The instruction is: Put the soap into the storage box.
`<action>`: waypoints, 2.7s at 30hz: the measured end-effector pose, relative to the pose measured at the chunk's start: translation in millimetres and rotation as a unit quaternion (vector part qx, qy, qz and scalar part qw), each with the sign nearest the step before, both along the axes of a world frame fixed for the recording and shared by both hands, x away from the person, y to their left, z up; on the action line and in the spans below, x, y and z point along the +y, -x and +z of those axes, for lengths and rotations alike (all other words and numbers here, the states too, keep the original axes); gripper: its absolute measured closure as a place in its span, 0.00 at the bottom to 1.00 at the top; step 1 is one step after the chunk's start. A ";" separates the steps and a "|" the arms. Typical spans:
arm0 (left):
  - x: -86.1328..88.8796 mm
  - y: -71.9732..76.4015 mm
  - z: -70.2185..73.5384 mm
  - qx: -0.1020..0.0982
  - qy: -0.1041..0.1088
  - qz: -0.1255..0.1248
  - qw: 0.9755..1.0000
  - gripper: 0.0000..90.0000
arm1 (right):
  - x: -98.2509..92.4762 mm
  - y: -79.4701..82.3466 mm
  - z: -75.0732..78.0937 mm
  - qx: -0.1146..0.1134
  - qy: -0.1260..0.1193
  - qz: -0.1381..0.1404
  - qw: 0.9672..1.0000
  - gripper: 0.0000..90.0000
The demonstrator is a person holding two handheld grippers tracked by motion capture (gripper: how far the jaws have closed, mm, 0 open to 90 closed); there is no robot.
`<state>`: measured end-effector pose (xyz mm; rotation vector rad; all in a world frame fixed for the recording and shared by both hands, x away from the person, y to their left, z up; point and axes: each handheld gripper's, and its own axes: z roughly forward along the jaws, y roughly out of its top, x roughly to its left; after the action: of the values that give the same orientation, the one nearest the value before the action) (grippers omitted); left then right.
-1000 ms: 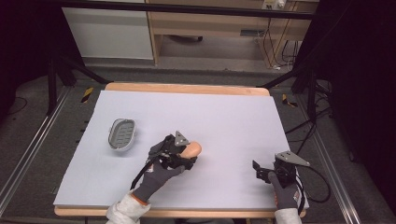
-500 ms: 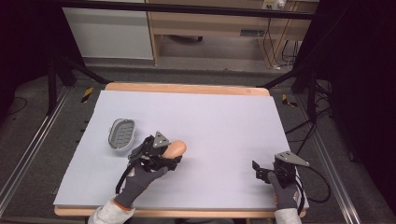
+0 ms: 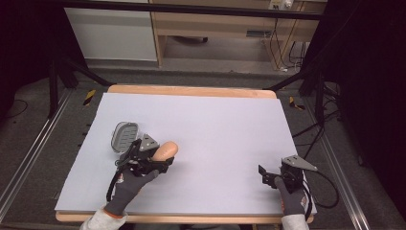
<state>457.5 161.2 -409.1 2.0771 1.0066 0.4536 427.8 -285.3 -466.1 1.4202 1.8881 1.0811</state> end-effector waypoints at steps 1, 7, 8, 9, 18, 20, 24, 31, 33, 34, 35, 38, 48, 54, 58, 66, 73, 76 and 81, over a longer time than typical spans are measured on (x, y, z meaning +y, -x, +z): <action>1.9 -0.4 0.7 -0.001 0.004 0.004 1.000 0.35 | 0.0 0.0 0.0 0.000 0.000 0.000 1.000 0.06; 16.5 -2.6 8.8 -0.009 0.017 0.024 1.000 0.35 | 1.2 0.0 -0.4 0.003 -0.001 0.003 1.000 0.06; 19.1 -3.2 9.9 -0.010 0.020 0.028 0.999 0.35 | 1.3 0.0 -0.5 0.003 -0.001 0.002 1.000 0.06; 22.0 -3.8 11.2 -0.010 0.021 0.032 0.999 0.35 | 1.4 -0.1 -0.5 0.003 0.000 0.002 1.000 0.06; 48.7 -11.6 21.7 -0.023 0.033 0.070 0.997 0.35 | 2.6 -1.1 -1.4 0.002 0.006 0.005 1.000 0.06; 51.5 -12.7 22.1 -0.025 0.032 0.076 0.996 0.35 | 2.7 -1.3 -1.6 0.001 0.008 0.005 1.000 0.06; 62.0 -17.1 22.6 -0.025 0.036 0.092 0.995 0.35 | 3.6 -0.9 -1.0 0.006 0.002 0.004 1.000 0.06; 72.5 -26.1 17.5 -0.020 0.033 0.113 0.993 0.35 | 3.9 -1.6 -1.7 0.004 0.007 0.005 1.000 0.06; 75.3 -28.2 16.1 -0.018 0.032 0.118 0.992 0.35 | 3.8 -1.6 -1.5 0.005 0.004 0.005 1.000 0.06; 76.7 -29.4 15.3 -0.018 0.033 0.122 0.992 0.35 | 3.8 -1.6 -1.5 0.005 0.004 0.005 1.000 0.06; 79.8 -31.9 13.8 -0.016 0.033 0.127 0.991 0.35 | 3.4 -1.9 -1.8 0.003 0.007 0.005 1.000 0.06; 84.6 -35.5 12.0 -0.014 0.031 0.134 0.990 0.35 | 4.1 -1.8 -1.7 0.006 0.005 0.006 1.000 0.06; 95.7 -46.2 3.1 -0.009 0.023 0.158 0.987 0.35 | 4.1 -2.2 -1.8 0.008 0.004 0.007 1.000 0.06; 99.1 -51.3 -1.5 -0.005 0.016 0.164 0.986 0.35 | 4.6 -2.5 -2.2 0.010 0.005 0.006 1.000 0.06; 101.8 -54.5 -5.8 -0.001 0.009 0.169 0.986 0.35 | 4.6 -3.2 -2.8 0.009 0.009 0.006 1.000 0.06; 105.5 -60.5 -12.7 0.005 0.007 0.182 0.983 0.35 | 4.9 -3.5 -3.3 0.009 0.008 0.006 1.000 0.06; 106.7 -63.4 -16.6 0.008 -0.004 0.188 0.982 0.35 | 4.7 -3.8 -3.4 0.009 0.009 0.006 1.000 0.06; 106.0 -64.2 -17.6 0.008 -0.007 0.189 0.982 0.35 | 4.7 -3.9 -3.4 0.009 0.010 0.006 1.000 0.06; 105.6 -65.2 -18.7 0.009 -0.011 0.191 0.981 0.35 | 4.9 -3.8 -3.4 0.009 0.010 0.005 1.000 0.06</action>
<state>522.6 266.8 -427.8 1.9089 1.4245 0.6414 431.6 -280.4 -469.5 1.4148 1.9157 1.0561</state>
